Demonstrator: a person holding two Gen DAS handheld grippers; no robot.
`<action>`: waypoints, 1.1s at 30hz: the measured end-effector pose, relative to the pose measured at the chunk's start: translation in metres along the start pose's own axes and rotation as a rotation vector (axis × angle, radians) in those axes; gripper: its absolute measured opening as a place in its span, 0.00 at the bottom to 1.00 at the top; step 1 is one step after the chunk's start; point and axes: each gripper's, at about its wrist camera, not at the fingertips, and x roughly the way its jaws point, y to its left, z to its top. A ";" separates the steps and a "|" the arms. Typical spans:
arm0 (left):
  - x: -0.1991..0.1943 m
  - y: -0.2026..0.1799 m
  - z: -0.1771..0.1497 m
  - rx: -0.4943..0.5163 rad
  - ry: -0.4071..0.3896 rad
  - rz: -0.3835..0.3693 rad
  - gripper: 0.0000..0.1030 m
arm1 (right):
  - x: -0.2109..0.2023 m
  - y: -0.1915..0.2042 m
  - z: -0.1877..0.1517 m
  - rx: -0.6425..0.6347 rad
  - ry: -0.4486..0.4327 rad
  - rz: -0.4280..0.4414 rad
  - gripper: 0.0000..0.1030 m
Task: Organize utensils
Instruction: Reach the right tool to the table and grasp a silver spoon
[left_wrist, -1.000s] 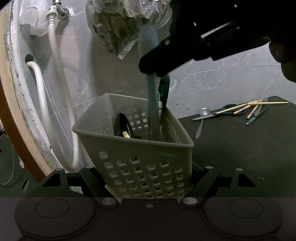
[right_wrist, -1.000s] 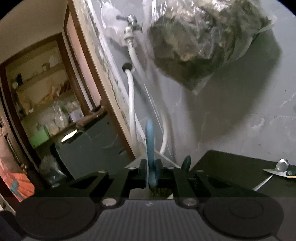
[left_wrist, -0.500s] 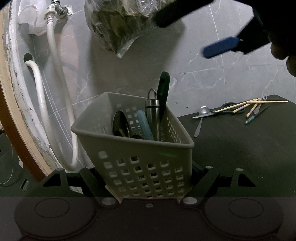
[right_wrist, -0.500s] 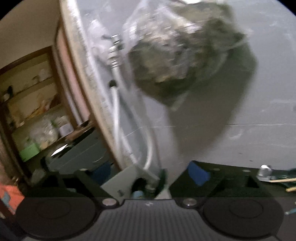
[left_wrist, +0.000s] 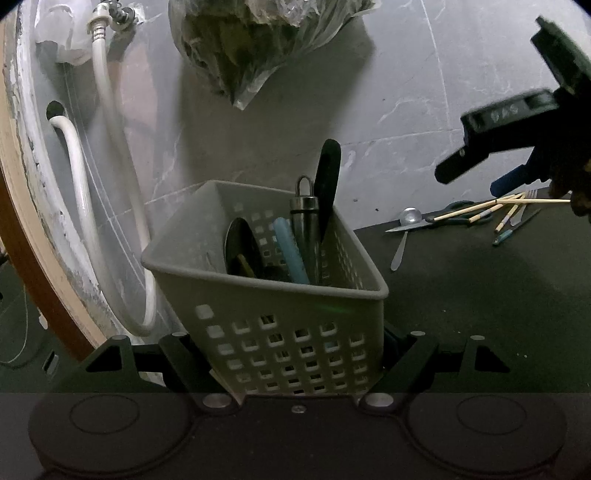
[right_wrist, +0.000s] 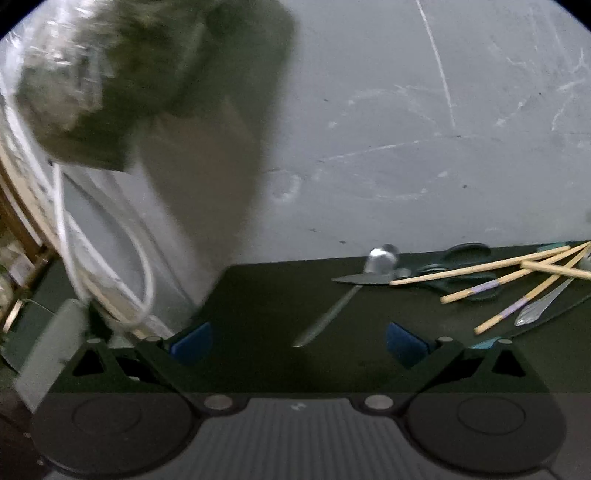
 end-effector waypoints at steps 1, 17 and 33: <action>0.001 0.000 0.001 -0.002 0.003 0.001 0.80 | 0.003 -0.005 0.001 -0.005 0.006 -0.013 1.00; 0.011 -0.002 0.011 -0.019 0.055 0.023 0.80 | 0.101 -0.059 0.054 -0.149 0.001 -0.022 0.90; 0.018 -0.002 0.017 -0.028 0.076 0.043 0.80 | 0.152 -0.091 0.053 -0.080 0.055 0.002 0.62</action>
